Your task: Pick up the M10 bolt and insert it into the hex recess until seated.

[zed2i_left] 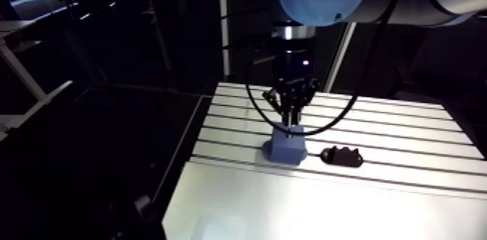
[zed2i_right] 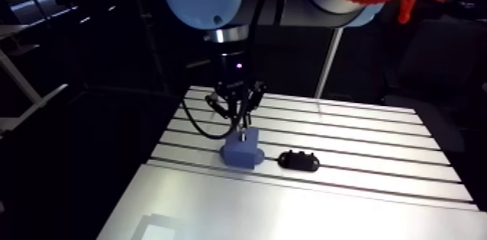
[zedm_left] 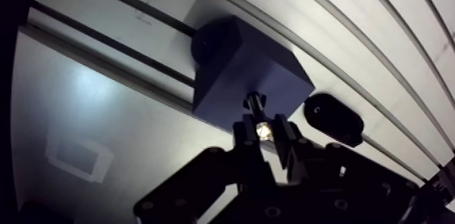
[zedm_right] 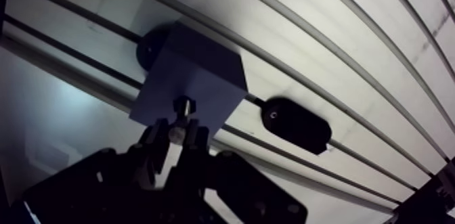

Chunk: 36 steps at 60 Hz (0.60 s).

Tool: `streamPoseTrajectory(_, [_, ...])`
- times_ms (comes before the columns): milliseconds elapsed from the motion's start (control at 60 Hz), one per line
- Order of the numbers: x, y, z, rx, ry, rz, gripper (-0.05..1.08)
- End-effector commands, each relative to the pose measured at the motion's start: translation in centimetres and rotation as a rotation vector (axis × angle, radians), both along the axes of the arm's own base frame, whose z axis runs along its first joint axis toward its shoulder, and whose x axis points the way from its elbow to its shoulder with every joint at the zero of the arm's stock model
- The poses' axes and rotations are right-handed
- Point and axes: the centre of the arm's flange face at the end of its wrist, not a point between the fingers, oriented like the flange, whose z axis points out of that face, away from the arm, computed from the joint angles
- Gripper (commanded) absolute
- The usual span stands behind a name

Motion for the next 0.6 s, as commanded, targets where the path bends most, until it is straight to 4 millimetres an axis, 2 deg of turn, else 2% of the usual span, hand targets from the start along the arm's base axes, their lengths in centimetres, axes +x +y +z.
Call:
streamPoseTrajectory(17, [-0.05,0.05,-0.29,0.0,-0.003,-0.001,1.08])
streamPoseTrajectory(600, [0.08,0.08,-0.63,0.0,-0.005,0.003,1.08])
